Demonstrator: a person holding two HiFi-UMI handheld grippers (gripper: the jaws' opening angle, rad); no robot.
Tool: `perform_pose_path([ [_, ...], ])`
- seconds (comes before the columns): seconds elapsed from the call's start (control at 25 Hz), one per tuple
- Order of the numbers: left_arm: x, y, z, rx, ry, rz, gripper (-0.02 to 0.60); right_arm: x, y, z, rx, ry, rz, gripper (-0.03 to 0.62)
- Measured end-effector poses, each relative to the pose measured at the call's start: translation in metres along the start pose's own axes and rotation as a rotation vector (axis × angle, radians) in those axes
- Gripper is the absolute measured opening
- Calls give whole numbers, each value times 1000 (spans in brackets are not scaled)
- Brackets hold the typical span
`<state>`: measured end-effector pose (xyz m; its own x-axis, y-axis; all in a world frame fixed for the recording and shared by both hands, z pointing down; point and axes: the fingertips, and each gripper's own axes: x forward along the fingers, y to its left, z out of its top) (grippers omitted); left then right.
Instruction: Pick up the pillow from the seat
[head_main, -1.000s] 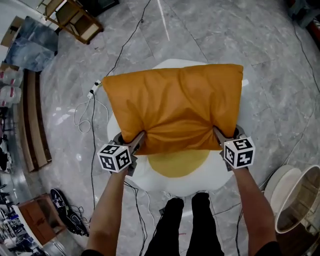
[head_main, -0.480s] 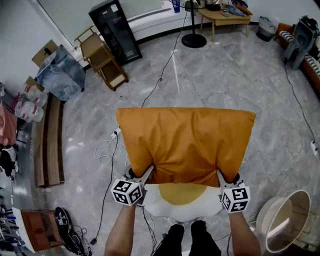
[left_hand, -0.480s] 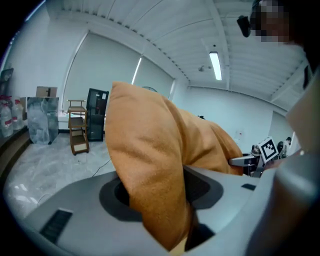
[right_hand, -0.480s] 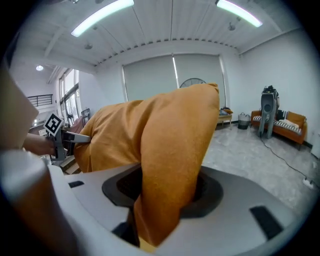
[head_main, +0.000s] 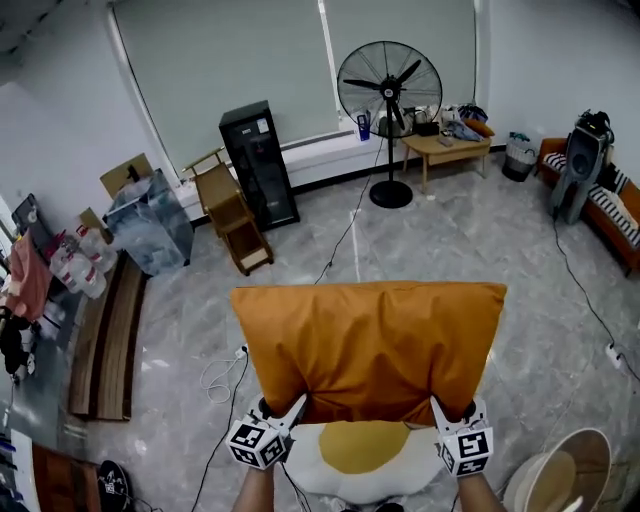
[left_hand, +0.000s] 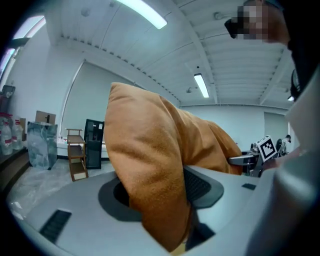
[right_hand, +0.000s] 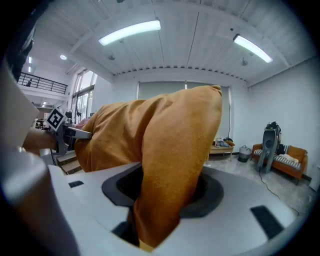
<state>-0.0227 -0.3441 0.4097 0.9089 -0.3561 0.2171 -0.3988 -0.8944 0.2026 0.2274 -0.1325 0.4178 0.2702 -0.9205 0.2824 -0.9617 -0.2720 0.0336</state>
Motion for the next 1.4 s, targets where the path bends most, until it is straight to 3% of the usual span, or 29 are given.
perform_pose_path([
  [0.32,-46,-34,69,85,-118,6,252,-41,2,55,7,-138,42,216],
  [0.64,-51,-57,124,136,-240,-3,252,-66,-13,125,-76,-265,-1,216],
  [1.4,-56,-55,156,138,-317,-15,261,-62,-10,167,-138,-338,-39,206],
])
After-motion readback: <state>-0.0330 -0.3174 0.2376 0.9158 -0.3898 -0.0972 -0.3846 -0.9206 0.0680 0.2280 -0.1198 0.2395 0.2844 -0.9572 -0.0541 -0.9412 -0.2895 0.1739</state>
